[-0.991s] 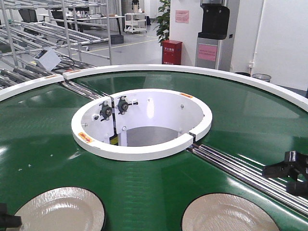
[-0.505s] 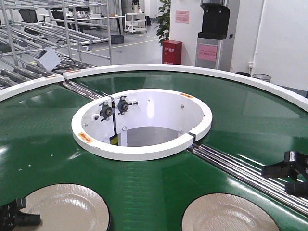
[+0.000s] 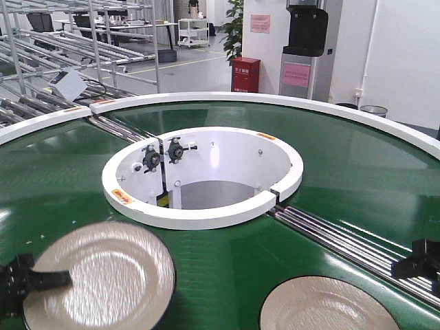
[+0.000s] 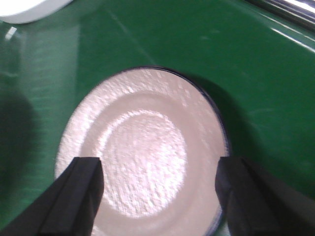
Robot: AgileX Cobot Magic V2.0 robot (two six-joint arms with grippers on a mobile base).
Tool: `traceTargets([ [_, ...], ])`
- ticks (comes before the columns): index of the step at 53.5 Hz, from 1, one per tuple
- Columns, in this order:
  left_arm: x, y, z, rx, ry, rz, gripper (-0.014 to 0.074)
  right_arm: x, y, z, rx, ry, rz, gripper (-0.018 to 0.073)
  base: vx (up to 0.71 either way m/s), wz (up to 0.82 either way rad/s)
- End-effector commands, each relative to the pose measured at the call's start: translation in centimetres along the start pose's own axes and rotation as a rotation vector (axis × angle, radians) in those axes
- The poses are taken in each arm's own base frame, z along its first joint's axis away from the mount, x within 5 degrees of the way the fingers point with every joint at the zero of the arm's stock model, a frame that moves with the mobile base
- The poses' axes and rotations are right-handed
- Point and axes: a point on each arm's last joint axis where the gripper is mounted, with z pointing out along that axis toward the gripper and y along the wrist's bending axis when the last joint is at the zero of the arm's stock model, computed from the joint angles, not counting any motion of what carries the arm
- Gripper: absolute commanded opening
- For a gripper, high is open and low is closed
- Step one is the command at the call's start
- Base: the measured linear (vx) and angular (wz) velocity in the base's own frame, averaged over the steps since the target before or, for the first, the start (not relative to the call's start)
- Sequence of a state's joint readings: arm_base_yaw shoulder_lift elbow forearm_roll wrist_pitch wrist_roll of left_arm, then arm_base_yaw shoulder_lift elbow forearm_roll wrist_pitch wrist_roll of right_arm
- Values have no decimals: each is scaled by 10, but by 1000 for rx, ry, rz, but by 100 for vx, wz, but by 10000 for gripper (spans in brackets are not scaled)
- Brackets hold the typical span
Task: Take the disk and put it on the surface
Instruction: 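Close both grippers on the plate rims and tilt them up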
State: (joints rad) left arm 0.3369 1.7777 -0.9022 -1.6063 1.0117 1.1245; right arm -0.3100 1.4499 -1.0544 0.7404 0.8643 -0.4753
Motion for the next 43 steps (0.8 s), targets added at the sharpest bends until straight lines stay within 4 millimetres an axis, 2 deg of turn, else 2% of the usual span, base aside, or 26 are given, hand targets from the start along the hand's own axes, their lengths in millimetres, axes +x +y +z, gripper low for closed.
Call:
traceTargets([
  [1,-14,-47,-18,193,-105,38,-5,-9,0,-7,40,-45,-19,529,0,0],
  [13,-14,-72,-31,231,-140,85,-2,-7,-26,32,71,73,14,529,0,0],
  [24,-12,-77,-33,251,-133,99,-2,-1,-44,68,30,155,40,529,0,0],
  [34,-12,-77,-34,252,-134,98,-2,3,-45,86,-78,193,103,529,0,0],
  [43,-13,-77,-33,249,-136,98,-2,6,-34,104,-146,213,103,529,0,0],
])
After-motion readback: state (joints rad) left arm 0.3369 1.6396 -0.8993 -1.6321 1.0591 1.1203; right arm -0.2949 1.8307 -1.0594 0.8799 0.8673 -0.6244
